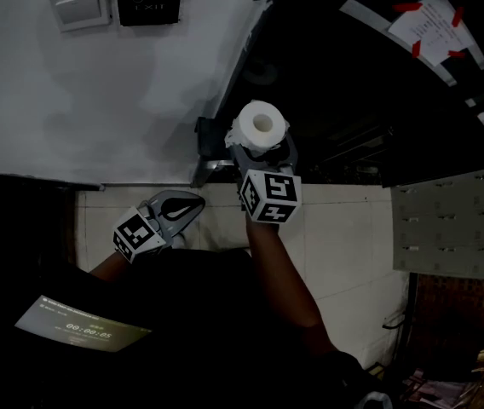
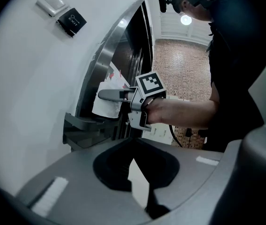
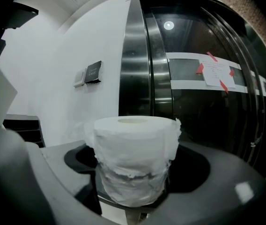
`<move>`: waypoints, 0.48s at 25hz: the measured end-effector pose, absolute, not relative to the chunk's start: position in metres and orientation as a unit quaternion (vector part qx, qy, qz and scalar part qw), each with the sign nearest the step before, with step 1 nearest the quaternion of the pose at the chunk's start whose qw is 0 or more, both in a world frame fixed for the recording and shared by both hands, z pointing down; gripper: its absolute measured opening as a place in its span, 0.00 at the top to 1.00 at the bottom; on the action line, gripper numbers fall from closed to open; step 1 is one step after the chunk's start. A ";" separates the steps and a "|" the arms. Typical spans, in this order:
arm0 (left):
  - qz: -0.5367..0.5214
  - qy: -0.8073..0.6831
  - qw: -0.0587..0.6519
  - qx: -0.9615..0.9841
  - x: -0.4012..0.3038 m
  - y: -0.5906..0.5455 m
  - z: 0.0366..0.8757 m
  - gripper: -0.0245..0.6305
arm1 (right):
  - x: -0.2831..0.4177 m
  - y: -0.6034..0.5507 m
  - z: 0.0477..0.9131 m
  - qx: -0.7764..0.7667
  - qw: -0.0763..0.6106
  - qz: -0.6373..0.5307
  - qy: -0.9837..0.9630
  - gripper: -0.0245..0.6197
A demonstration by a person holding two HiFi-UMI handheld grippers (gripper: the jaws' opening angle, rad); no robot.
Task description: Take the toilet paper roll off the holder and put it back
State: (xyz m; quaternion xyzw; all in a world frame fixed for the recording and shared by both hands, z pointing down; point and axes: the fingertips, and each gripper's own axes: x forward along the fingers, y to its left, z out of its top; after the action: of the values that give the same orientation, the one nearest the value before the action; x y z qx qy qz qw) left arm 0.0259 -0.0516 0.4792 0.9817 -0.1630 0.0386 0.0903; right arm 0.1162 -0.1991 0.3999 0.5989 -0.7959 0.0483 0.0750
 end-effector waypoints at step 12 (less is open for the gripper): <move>0.036 -0.156 0.092 0.983 0.033 -0.051 0.476 0.96 | 0.168 -0.199 0.384 0.624 0.074 0.042 -0.777 0.28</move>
State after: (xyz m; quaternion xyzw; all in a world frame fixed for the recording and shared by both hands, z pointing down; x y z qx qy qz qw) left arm 0.0330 -0.0510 0.4764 0.9829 -0.1559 0.0355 0.0917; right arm 0.1684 -0.1988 0.3839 0.6242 -0.7766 0.0420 0.0743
